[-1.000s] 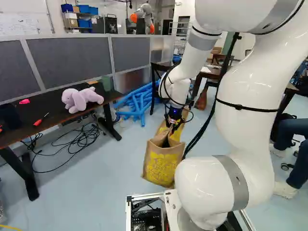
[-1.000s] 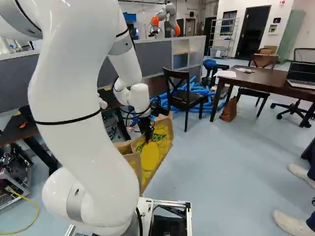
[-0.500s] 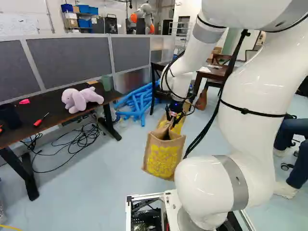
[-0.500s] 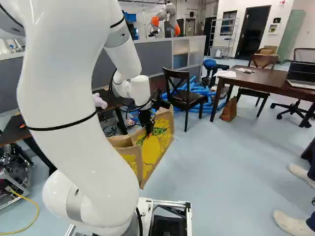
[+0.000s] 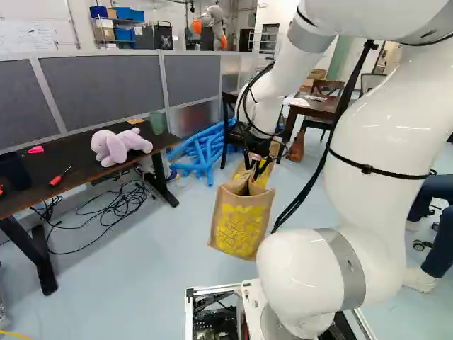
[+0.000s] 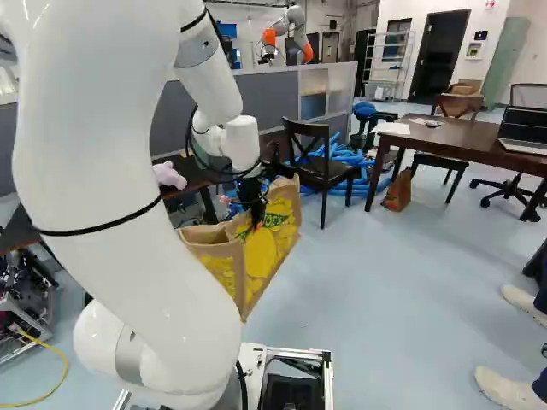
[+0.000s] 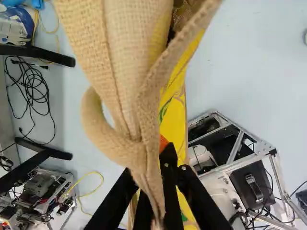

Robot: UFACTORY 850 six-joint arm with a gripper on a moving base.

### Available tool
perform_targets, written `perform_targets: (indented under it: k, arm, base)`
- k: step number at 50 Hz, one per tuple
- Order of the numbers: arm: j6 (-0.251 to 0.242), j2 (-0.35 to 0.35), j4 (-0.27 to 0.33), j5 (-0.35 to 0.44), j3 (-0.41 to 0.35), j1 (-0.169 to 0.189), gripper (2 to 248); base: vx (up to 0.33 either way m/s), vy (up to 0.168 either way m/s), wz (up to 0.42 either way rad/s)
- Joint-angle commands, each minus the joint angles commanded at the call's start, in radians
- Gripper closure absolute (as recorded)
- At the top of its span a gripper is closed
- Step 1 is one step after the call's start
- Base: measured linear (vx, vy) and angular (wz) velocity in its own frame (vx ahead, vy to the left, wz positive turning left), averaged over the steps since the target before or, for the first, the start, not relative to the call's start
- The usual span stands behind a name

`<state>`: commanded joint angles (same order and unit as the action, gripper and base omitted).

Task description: Pick up the bag on the ground and place it on the table

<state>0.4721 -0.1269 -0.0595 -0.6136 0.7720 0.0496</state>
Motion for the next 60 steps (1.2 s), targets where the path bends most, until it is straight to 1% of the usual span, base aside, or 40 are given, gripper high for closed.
perform_targets:
  k: [19, 33, 47, 60]
  arm:
    - [0.000, 0.030, 0.000, -0.098, 0.044, -0.010, 228]
    - [0.000, 0.049, 0.000, -0.120, 0.079, -0.020, 228]
    - [0.000, 0.063, 0.000, -0.161, 0.118, -0.031, 228]
    - [0.000, 0.074, 0.000, -0.209, 0.154, -0.055, 228]
  base:
    - [0.000, 0.000, 0.000]
    - [0.000, 0.000, 0.000]
    - [0.000, 0.000, 0.000]
    - [0.000, 0.000, 0.000]
